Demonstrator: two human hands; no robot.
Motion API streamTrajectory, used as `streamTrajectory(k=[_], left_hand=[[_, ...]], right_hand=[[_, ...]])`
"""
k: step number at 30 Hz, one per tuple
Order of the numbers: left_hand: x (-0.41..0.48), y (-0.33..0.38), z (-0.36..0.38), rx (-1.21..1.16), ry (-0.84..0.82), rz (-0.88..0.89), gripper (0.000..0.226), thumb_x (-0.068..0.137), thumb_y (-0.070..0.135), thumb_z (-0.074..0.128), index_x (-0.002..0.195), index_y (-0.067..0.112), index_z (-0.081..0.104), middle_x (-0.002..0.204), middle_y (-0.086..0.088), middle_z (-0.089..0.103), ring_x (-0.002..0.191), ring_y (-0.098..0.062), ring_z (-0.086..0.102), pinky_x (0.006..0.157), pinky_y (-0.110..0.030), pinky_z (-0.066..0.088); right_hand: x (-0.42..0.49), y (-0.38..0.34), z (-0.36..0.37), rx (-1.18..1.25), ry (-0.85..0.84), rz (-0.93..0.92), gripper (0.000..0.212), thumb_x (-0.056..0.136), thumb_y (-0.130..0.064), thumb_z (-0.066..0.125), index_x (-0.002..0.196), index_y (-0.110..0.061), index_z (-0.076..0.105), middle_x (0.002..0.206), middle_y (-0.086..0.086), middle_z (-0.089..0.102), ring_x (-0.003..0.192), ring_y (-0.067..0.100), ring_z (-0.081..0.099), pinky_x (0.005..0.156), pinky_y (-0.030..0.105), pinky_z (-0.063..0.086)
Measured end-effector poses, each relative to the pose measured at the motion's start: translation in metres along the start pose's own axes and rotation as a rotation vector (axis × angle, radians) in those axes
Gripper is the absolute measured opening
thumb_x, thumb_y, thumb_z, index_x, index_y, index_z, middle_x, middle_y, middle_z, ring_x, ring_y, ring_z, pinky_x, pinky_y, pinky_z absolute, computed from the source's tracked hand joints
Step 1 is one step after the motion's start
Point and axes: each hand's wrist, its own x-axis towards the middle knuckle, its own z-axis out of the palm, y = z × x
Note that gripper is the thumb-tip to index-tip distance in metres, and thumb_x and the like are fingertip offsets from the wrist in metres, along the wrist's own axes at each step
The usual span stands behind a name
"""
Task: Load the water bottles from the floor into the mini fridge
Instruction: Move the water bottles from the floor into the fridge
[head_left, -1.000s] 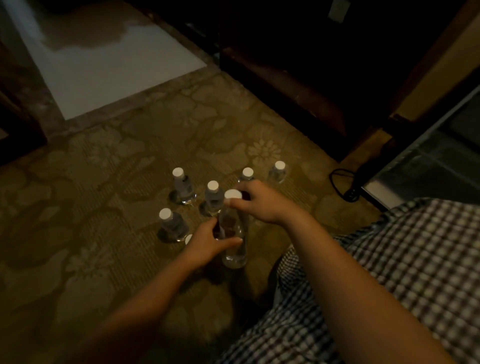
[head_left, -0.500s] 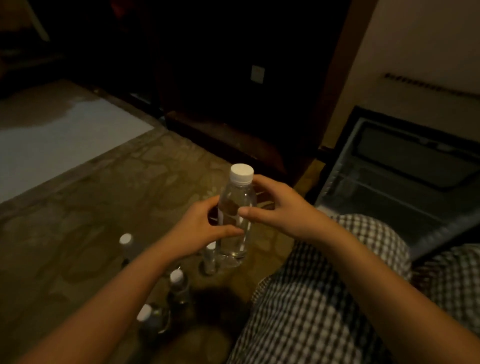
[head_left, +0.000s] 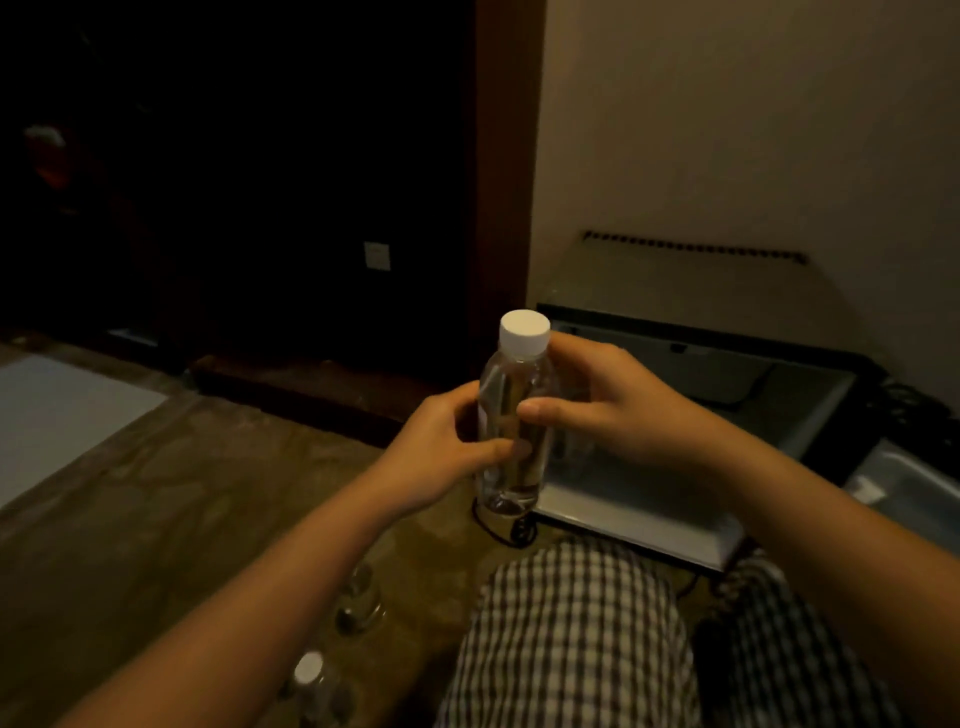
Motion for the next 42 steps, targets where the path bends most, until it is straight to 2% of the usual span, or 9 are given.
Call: streamTrajectory(k=[2, 4, 6, 13, 19, 22, 29, 39, 42], left_hand=[[0.023, 0.002, 0.014, 0.006, -0.015, 0.033, 0.046, 0.078, 0.019, 0.07, 0.114, 0.041, 0.051, 0.113, 0.021, 0.059, 0.103, 0.016, 0.052, 0.081, -0.003, 0.043], [0.046, 0.001, 0.03, 0.044, -0.016, 0.038, 0.045, 0.079, 0.024, 0.068, 0.116, 0.041, 0.05, 0.122, 0.007, 0.055, 0.113, -0.001, 0.05, 0.093, -0.017, 0.041], [0.068, -0.001, 0.046, 0.076, -0.031, 0.021, 0.038, 0.081, 0.025, 0.067, 0.113, 0.039, 0.052, 0.119, -0.001, 0.052, 0.111, -0.013, 0.05, 0.094, -0.026, 0.04], [0.148, -0.021, 0.094, 0.122, -0.316, -0.071, 0.033, 0.084, 0.013, 0.063, 0.117, 0.014, 0.061, 0.113, -0.005, 0.067, 0.104, -0.013, 0.061, 0.096, -0.032, 0.048], [0.2, -0.071, 0.141, 0.372, -0.551, -0.127, 0.028, 0.085, 0.027, 0.063, 0.108, 0.012, 0.067, 0.106, -0.013, 0.069, 0.1, -0.022, 0.064, 0.092, -0.039, 0.05], [0.217, -0.104, 0.163, 0.449, -0.66, -0.157, 0.033, 0.083, 0.033, 0.064, 0.106, 0.009, 0.066, 0.106, -0.013, 0.069, 0.1, -0.024, 0.064, 0.094, -0.044, 0.05], [0.238, -0.17, 0.194, 0.403, -0.855, -0.255, 0.029, 0.085, 0.026, 0.063, 0.109, 0.011, 0.062, 0.095, 0.0, 0.059, 0.094, -0.018, 0.057, 0.085, -0.03, 0.045], [0.242, -0.254, 0.224, 0.256, -0.901, -0.516, 0.054, 0.085, 0.022, 0.062, 0.135, 0.022, 0.042, 0.132, -0.005, 0.053, 0.122, -0.021, 0.051, 0.107, -0.037, 0.04], [0.238, -0.266, 0.231, 0.149, -0.825, -0.546, 0.059, 0.086, 0.015, 0.061, 0.139, 0.02, 0.036, 0.138, -0.004, 0.048, 0.128, -0.019, 0.046, 0.102, -0.027, 0.043]], right_hand=[[-0.002, 0.013, -0.018, -0.055, 0.05, 0.021, 0.048, 0.084, -0.024, 0.064, 0.129, -0.022, 0.047, 0.113, -0.017, 0.06, 0.106, -0.001, 0.059, 0.091, 0.023, 0.051], [-0.003, 0.029, -0.033, -0.083, 0.115, 0.04, 0.047, 0.083, -0.026, 0.065, 0.127, -0.027, 0.047, 0.108, -0.023, 0.058, 0.105, -0.005, 0.058, 0.089, 0.018, 0.05], [-0.004, 0.048, -0.044, -0.091, 0.185, 0.073, 0.046, 0.082, -0.026, 0.066, 0.123, -0.033, 0.046, 0.107, -0.026, 0.056, 0.104, -0.008, 0.057, 0.088, 0.014, 0.05], [-0.014, 0.131, -0.066, -0.169, 0.397, 0.24, 0.053, 0.078, -0.028, 0.071, 0.127, -0.024, 0.051, 0.114, -0.01, 0.062, 0.105, 0.005, 0.059, 0.09, 0.025, 0.05], [-0.028, 0.21, -0.056, -0.189, 0.497, 0.465, 0.056, 0.074, -0.035, 0.074, 0.125, -0.027, 0.053, 0.114, -0.005, 0.066, 0.106, 0.014, 0.062, 0.094, 0.037, 0.05], [-0.034, 0.247, -0.042, -0.181, 0.516, 0.564, 0.057, 0.073, -0.032, 0.076, 0.125, -0.024, 0.054, 0.113, -0.003, 0.066, 0.104, 0.014, 0.061, 0.089, 0.032, 0.049], [-0.043, 0.328, -0.004, -0.073, 0.525, 0.728, 0.062, 0.07, -0.028, 0.079, 0.126, -0.022, 0.053, 0.116, -0.003, 0.063, 0.107, 0.014, 0.059, 0.089, 0.029, 0.049], [-0.035, 0.399, 0.04, 0.016, 0.45, 0.849, 0.063, 0.074, -0.022, 0.075, 0.13, -0.022, 0.047, 0.127, 0.0, 0.059, 0.119, 0.016, 0.054, 0.102, 0.033, 0.044], [-0.029, 0.41, 0.044, 0.058, 0.469, 0.846, 0.056, 0.075, -0.021, 0.075, 0.125, -0.021, 0.051, 0.123, 0.001, 0.062, 0.115, 0.017, 0.057, 0.099, 0.034, 0.047]])
